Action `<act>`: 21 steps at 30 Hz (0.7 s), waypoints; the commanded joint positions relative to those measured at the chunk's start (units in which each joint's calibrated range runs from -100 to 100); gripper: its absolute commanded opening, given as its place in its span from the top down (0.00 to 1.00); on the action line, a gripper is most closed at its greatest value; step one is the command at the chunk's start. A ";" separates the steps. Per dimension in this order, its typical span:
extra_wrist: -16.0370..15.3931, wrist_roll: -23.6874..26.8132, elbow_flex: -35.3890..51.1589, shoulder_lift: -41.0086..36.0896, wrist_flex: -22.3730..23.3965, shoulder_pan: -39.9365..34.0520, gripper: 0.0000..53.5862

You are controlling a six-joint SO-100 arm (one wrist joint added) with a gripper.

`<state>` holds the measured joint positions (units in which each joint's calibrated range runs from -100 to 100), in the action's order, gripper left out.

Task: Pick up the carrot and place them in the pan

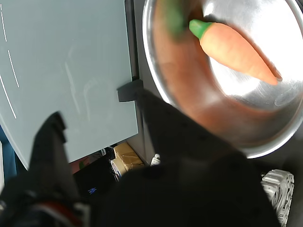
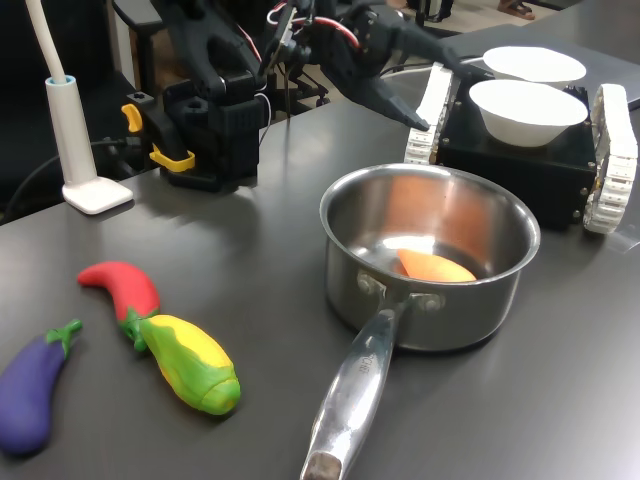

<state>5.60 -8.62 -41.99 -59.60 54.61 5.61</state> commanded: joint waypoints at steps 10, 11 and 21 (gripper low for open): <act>0.28 0.10 1.78 -21.09 7.01 -3.89 1.00; 0.28 0.29 1.06 -23.11 8.03 -4.69 1.00; 0.36 1.27 -6.94 -34.25 16.73 -6.41 1.00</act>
<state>5.33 -7.89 -48.33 -90.15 68.81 0.11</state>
